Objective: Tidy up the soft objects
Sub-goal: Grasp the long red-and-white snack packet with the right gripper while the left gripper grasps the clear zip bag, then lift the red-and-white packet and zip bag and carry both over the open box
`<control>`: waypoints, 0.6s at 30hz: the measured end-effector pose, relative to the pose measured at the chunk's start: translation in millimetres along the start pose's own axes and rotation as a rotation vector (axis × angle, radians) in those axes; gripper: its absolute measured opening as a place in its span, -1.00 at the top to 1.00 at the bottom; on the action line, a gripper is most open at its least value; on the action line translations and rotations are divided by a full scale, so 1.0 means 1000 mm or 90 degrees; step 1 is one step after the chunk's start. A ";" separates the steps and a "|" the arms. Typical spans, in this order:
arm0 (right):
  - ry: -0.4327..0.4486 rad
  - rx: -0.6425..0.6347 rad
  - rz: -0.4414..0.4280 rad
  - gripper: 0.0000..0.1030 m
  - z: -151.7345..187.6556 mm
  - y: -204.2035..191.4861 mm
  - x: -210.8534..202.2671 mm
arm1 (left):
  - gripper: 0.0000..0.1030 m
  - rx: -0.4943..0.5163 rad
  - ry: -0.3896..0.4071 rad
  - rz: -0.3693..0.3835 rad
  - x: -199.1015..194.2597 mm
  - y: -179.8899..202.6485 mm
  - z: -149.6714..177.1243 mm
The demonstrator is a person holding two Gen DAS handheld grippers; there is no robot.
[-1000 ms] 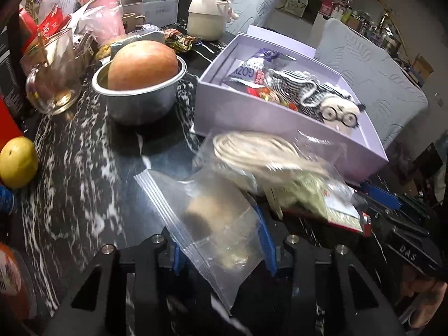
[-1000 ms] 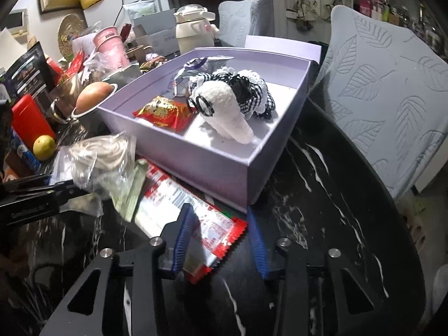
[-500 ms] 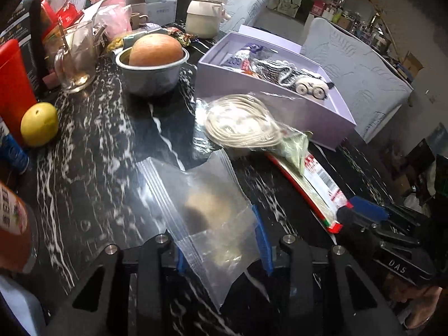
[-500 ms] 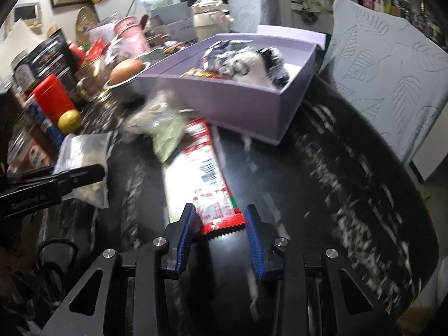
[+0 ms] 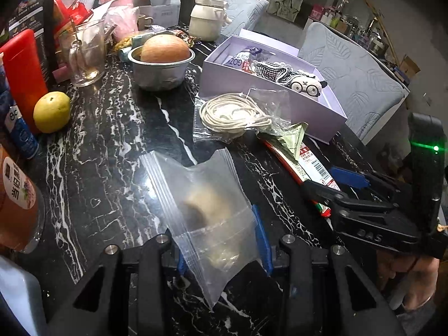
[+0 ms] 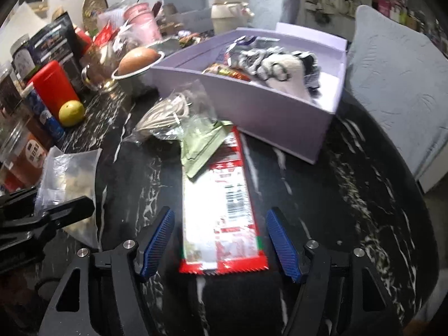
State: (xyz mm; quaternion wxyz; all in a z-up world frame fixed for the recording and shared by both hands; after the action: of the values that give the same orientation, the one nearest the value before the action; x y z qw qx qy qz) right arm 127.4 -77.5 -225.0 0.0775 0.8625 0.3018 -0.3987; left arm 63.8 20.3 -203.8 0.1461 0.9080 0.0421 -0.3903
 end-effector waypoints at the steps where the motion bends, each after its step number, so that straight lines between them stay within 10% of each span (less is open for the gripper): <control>1: 0.002 -0.015 0.010 -0.10 -0.001 -0.002 0.001 | 0.25 -0.002 -0.002 0.002 0.000 0.000 0.001; 18: -0.022 0.036 0.059 0.10 0.038 0.026 -0.039 | 0.25 0.032 -0.019 0.054 0.004 0.025 0.007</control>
State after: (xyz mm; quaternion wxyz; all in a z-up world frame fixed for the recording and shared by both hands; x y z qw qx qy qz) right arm 98.6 -130.8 -224.3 0.0767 0.8703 0.2487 -0.4181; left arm 66.8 -6.2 -205.5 0.1404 0.9065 -0.0083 -0.3981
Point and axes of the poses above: each gripper's, at about its wrist camera, not at the fingertips, and x roughly the way its jaws point, y to its right, z to its underside, the point moved 10 cm from there along x, roughly the way its jaws point, and after that the axes turned 7 degrees about y, right-handed, at the moved point
